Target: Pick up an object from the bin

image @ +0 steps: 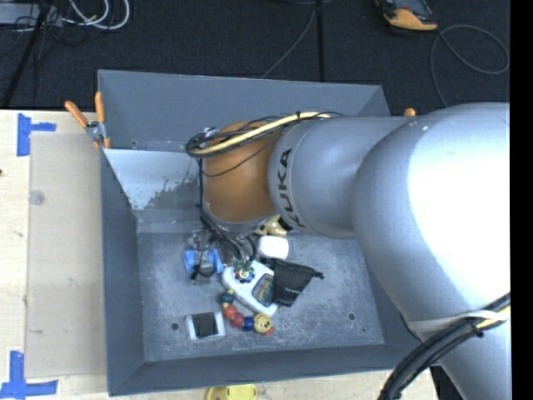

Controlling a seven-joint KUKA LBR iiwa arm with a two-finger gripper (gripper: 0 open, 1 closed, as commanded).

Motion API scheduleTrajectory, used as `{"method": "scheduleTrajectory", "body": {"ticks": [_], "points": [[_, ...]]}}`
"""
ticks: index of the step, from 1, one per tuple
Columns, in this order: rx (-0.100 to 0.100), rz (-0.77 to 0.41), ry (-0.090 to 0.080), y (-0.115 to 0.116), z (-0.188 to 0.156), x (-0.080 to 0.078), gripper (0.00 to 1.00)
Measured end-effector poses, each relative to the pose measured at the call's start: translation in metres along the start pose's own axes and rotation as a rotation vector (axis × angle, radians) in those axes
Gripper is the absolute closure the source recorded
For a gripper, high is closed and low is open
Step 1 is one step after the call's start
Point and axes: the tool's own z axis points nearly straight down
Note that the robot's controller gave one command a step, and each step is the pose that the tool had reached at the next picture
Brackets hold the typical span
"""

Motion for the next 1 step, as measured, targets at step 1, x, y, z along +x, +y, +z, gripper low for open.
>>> {"method": "scheduleTrajectory", "body": {"ticks": [1], "points": [[0.001,0.000,0.001,-0.0001,-0.0036,0.0007,1.00]]}}
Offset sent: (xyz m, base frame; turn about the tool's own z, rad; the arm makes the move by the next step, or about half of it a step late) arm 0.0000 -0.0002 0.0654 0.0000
